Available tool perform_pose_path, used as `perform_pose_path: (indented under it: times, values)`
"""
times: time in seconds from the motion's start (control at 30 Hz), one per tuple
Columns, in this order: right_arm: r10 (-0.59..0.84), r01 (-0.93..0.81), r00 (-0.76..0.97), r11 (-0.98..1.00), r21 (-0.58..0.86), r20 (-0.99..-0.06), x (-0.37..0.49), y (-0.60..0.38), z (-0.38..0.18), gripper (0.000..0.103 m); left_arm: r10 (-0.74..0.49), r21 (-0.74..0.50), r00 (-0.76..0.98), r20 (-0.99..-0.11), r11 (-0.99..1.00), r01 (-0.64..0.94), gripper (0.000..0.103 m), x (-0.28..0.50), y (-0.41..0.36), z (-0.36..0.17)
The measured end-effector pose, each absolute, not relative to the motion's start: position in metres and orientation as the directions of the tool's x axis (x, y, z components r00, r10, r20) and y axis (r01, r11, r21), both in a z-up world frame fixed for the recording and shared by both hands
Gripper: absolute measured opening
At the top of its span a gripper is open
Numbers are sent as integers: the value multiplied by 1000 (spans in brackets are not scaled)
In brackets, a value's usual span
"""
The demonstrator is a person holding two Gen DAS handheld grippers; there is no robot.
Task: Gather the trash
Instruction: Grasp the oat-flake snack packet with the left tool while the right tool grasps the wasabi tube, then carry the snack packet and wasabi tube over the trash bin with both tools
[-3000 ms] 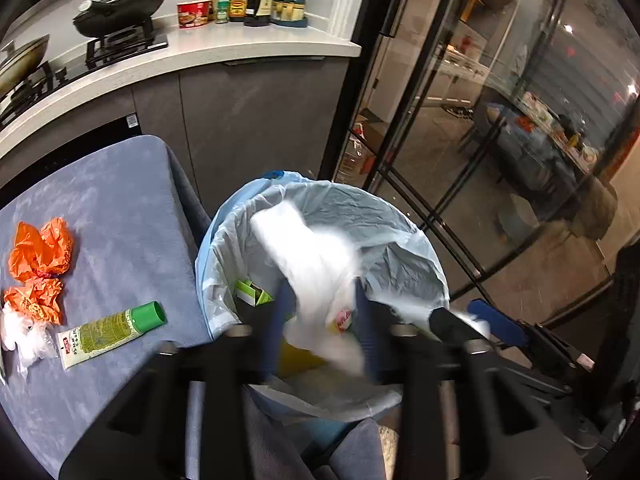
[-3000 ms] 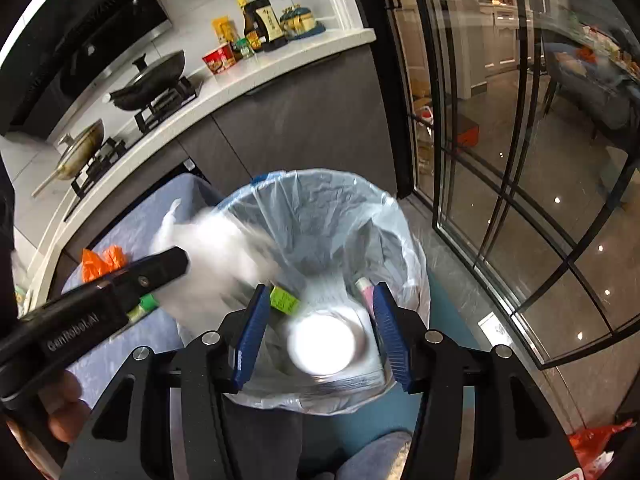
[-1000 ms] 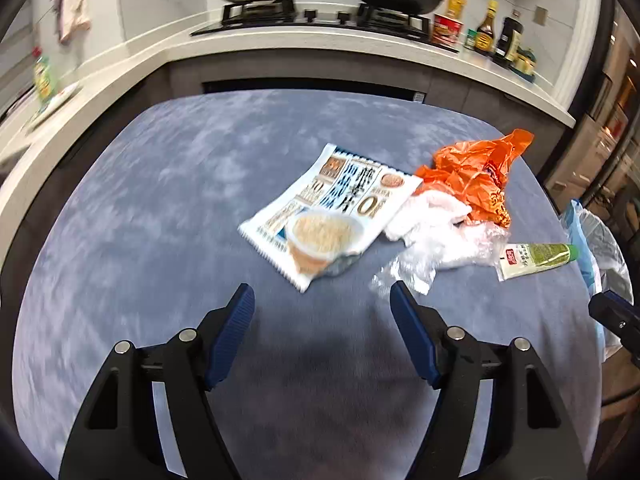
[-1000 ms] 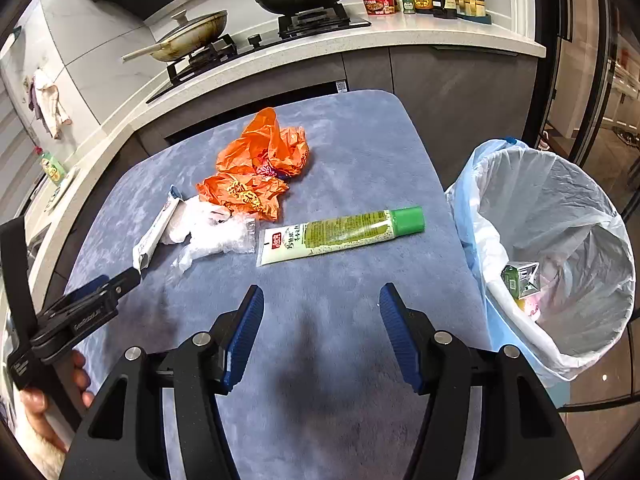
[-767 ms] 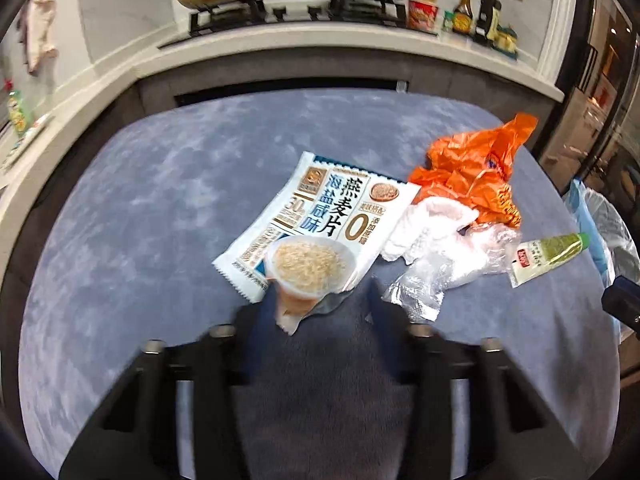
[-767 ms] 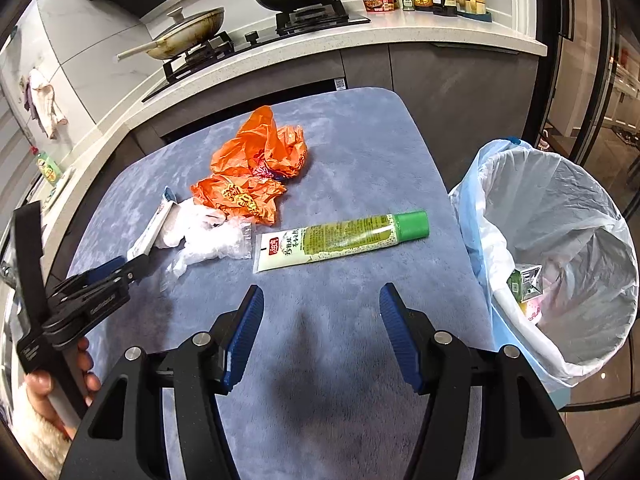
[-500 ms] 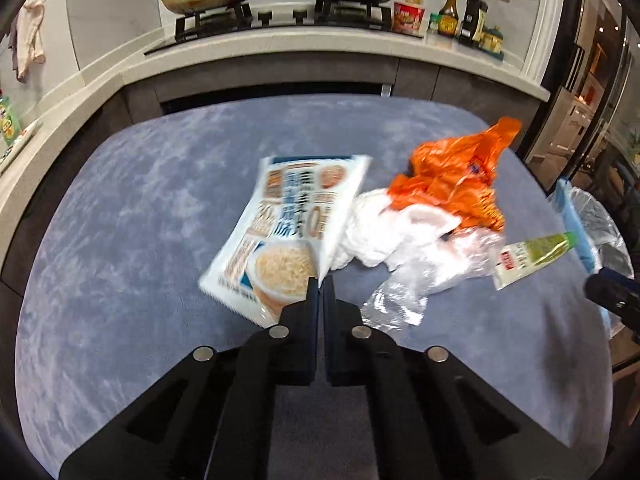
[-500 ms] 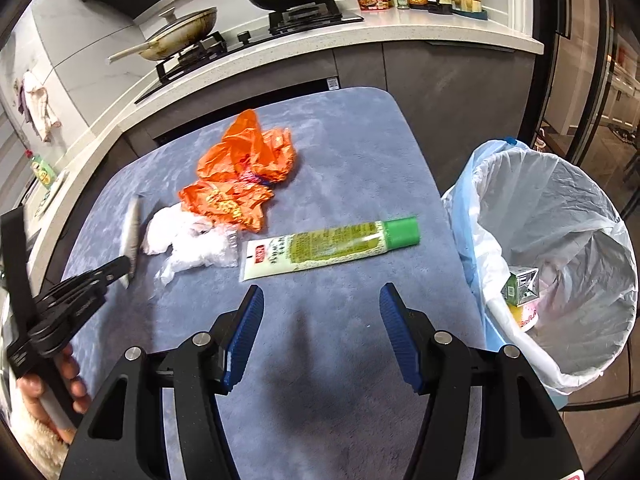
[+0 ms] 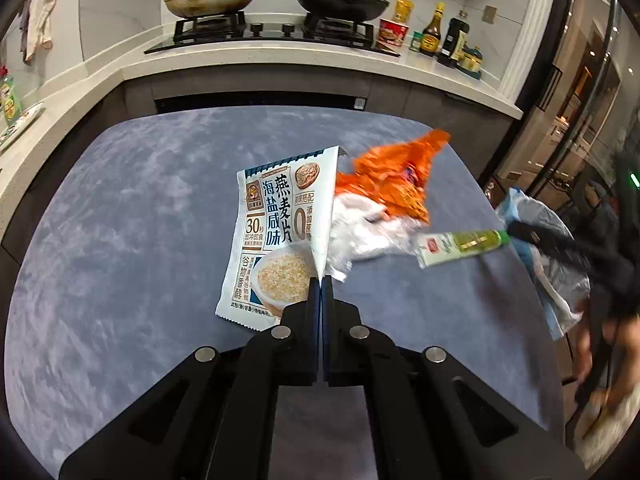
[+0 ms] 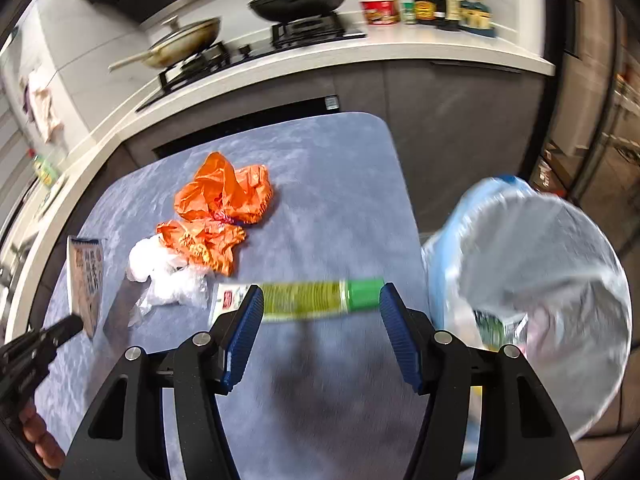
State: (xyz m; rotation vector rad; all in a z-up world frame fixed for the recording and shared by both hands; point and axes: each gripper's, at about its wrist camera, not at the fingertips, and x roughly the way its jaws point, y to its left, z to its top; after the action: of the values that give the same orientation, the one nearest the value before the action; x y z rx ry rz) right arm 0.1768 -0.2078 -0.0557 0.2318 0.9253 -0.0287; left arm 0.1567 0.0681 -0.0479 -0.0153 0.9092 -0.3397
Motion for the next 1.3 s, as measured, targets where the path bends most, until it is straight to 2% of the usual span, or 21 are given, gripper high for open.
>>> perform_pose_path:
  times: [0.37, 0.53, 0.73, 0.83, 0.9, 0.93, 1.3]
  values:
    - [194, -59, 470, 980, 189, -861, 223, -208, -91, 59, -273, -142, 525, -806, 951, 276, 0, 151, 51, -60]
    - [260, -119, 417, 966, 231, -871, 191, -198, -94, 60, -263, -136, 520, -813, 953, 269, 0, 150, 48, -62]
    - [222, -155, 430, 973, 171, -875, 149, -169, -99, 60, -271, -141, 516, -813, 950, 277, 0, 139, 42, -60]
    - [177, -152, 450, 981, 121, -875, 142, -162, -99, 50, -274, -142, 515, -812, 949, 281, 0, 133, 39, -58]
    - [166, -131, 456, 984, 119, -874, 140, -163, -98, 28, -277, -144, 515, -811, 948, 283, 0, 129, 39, -56]
    - [167, -115, 458, 985, 128, -873, 140, -165, -97, 23, -280, -145, 516, -810, 947, 286, 0, 126, 38, -54]
    - [194, -52, 517, 979, 195, -834, 100, -176, -78, 22, -331, -168, 505, -797, 925, 342, 0, 96, 23, -40]
